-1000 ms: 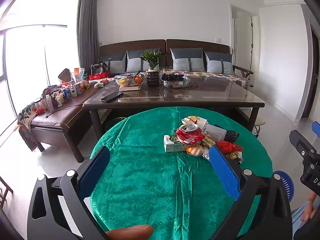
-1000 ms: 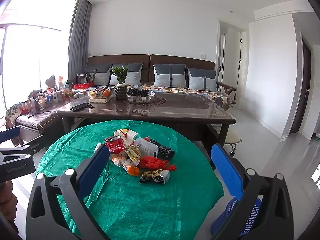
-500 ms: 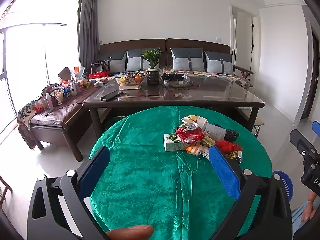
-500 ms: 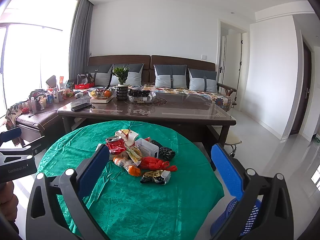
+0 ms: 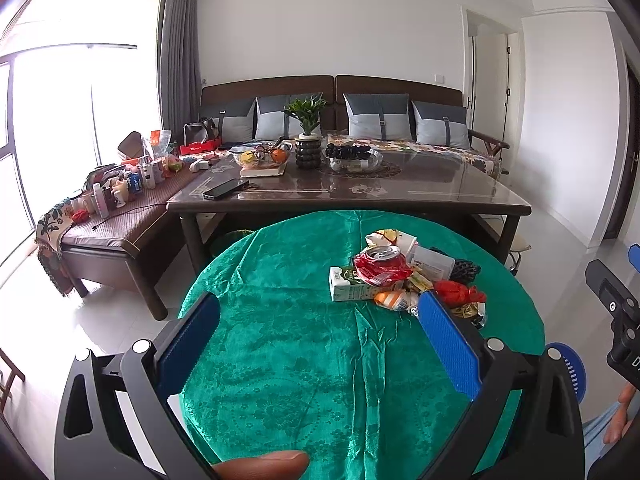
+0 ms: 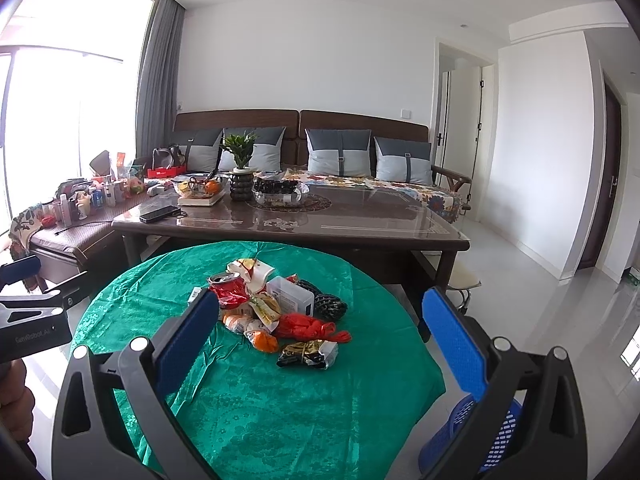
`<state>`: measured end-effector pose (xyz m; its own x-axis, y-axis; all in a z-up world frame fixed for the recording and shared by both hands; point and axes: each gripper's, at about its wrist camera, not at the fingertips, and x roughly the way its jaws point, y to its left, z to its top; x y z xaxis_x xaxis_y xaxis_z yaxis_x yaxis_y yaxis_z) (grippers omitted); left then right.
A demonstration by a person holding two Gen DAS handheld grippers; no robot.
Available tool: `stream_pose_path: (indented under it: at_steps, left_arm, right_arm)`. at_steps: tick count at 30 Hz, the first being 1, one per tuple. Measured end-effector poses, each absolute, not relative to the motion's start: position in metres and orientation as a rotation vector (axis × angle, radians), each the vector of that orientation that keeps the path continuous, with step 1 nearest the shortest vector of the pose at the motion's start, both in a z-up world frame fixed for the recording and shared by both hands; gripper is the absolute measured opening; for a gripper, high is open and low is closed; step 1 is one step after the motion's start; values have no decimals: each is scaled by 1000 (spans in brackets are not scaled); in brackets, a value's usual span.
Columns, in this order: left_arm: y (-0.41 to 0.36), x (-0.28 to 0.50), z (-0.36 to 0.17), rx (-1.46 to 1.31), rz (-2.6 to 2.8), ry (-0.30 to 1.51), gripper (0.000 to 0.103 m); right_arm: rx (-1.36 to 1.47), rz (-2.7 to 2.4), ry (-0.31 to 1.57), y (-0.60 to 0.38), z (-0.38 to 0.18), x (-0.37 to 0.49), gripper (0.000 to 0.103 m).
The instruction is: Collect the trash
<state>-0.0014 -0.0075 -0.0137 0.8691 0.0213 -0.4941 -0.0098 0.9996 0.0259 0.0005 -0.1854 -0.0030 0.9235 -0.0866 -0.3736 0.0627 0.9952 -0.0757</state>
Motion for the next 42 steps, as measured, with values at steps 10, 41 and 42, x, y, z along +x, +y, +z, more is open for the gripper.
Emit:
stream_pose_path:
  at_steps: [10, 41, 42]
  left_arm:
    - [-7, -1, -13, 23, 15, 518, 98]
    - [-4, 7, -11, 33, 14, 528, 98]
    - [-5, 7, -11, 32, 13, 529, 98]
  right_arm:
    - [-61, -85, 391, -189, -2, 4, 98]
    - [-56, -109, 390, -198, -2, 4, 98]
    - [-57, -110, 391, -198, -2, 4, 98]
